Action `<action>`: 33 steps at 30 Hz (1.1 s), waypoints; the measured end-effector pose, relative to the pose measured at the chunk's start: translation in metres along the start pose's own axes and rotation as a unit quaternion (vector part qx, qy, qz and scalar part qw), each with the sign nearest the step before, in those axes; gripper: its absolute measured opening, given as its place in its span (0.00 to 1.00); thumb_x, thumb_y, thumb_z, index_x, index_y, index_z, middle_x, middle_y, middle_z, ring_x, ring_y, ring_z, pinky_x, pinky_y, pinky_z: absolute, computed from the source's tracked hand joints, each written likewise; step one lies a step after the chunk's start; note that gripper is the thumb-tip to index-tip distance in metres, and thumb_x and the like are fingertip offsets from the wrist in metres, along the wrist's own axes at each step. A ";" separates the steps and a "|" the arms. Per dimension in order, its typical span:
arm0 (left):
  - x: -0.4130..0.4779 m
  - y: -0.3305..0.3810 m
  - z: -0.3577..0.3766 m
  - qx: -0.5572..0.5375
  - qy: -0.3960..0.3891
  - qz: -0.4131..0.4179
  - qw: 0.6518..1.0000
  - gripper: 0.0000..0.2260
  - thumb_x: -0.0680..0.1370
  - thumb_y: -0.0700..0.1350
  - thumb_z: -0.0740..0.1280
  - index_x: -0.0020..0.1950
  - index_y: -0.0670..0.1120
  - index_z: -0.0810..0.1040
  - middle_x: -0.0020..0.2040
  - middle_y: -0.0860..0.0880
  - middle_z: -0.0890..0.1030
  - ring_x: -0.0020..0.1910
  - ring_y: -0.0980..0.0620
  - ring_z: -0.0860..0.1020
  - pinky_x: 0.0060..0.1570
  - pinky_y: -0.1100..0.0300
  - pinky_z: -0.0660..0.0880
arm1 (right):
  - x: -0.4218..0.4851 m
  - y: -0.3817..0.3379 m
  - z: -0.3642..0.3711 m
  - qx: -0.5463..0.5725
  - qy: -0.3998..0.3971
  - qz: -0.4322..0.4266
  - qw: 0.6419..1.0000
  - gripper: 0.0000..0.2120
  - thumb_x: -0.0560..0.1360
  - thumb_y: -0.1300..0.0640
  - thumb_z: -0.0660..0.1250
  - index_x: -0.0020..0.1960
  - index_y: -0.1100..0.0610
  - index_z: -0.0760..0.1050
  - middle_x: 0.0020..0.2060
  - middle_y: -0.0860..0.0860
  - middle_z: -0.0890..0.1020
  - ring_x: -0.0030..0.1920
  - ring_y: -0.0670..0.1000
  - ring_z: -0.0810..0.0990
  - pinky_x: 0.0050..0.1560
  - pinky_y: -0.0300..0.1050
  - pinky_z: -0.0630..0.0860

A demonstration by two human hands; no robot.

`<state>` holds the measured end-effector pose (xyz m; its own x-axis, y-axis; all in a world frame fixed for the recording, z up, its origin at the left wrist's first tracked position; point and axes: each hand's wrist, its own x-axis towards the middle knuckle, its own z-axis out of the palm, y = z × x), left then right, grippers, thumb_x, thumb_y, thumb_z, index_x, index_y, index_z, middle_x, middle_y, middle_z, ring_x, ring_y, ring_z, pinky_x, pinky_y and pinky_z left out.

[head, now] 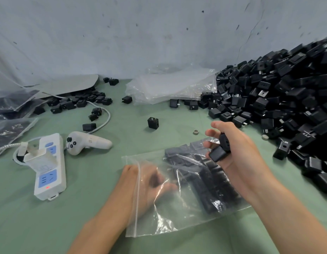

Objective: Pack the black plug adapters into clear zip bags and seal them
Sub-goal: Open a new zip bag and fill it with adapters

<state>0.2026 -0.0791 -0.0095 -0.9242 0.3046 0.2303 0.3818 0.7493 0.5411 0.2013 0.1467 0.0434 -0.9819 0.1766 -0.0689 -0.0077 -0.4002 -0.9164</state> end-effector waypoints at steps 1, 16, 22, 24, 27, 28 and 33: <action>-0.002 -0.005 -0.003 -0.012 -0.006 -0.004 1.000 0.15 0.68 0.68 0.68 0.37 0.58 0.77 0.36 0.60 0.78 0.34 0.58 0.75 0.35 0.63 0.71 | -0.001 -0.001 0.000 0.002 0.001 0.007 1.000 0.05 0.77 0.51 0.69 0.47 0.52 0.80 0.38 0.50 0.80 0.36 0.50 0.81 0.37 0.45 0.75; -0.026 0.035 -0.050 -0.291 0.169 -0.037 0.941 0.13 0.77 0.61 0.62 0.54 0.58 0.80 0.44 0.53 0.83 0.41 0.56 0.80 0.42 0.69 0.75 | -0.028 0.005 0.037 -0.131 -0.167 0.024 0.977 0.10 0.83 0.53 0.57 0.55 0.53 0.76 0.34 0.51 0.78 0.25 0.53 0.74 0.29 0.43 0.73; -0.028 0.039 -0.042 -0.390 0.076 -0.045 0.917 0.10 0.76 0.63 0.66 0.53 0.62 0.78 0.43 0.51 0.84 0.38 0.54 0.81 0.39 0.67 0.76 | -0.033 0.017 0.038 -0.330 -0.246 -0.107 0.905 0.12 0.76 0.47 0.71 0.57 0.38 0.73 0.53 0.36 0.82 0.34 0.55 0.77 0.37 0.49 0.80; -0.028 0.033 -0.041 -0.400 0.063 -0.057 0.913 0.12 0.73 0.64 0.65 0.53 0.61 0.79 0.43 0.50 0.85 0.38 0.54 0.81 0.39 0.65 0.76 | -0.032 0.021 0.037 -0.370 -0.238 -0.133 0.888 0.13 0.73 0.43 0.73 0.54 0.36 0.73 0.50 0.34 0.83 0.34 0.55 0.75 0.38 0.54 0.79; -0.028 0.029 -0.041 -0.409 0.037 -0.067 0.909 0.14 0.71 0.63 0.66 0.52 0.60 0.81 0.44 0.49 0.85 0.37 0.53 0.80 0.38 0.62 0.76 | -0.030 0.024 0.036 -0.432 -0.241 -0.197 0.846 0.15 0.71 0.38 0.71 0.56 0.31 0.74 0.43 0.34 0.80 0.32 0.45 0.74 0.36 0.42 0.71; -0.028 0.028 -0.042 -0.400 0.033 -0.069 0.913 0.14 0.71 0.63 0.66 0.53 0.61 0.81 0.43 0.50 0.84 0.37 0.53 0.80 0.38 0.62 0.76 | -0.029 0.024 0.037 -0.448 -0.244 -0.219 0.832 0.17 0.71 0.37 0.70 0.59 0.29 0.73 0.49 0.33 0.79 0.34 0.45 0.75 0.38 0.38 0.70; -0.037 0.001 -0.058 -0.147 0.135 -0.112 0.973 0.14 0.71 0.68 0.65 0.52 0.64 0.79 0.43 0.62 0.81 0.39 0.63 0.78 0.39 0.73 0.71 | -0.024 0.028 0.031 -0.469 -0.210 -0.233 0.826 0.22 0.74 0.33 0.62 0.68 0.31 0.66 0.58 0.32 0.75 0.39 0.43 0.78 0.43 0.34 0.73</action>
<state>0.2378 -0.1242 0.0291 -0.9638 -0.0430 0.2632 0.1934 0.5670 0.8007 0.2191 0.1033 0.0318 -0.8943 -0.2903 0.3406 -0.4466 0.5299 -0.7209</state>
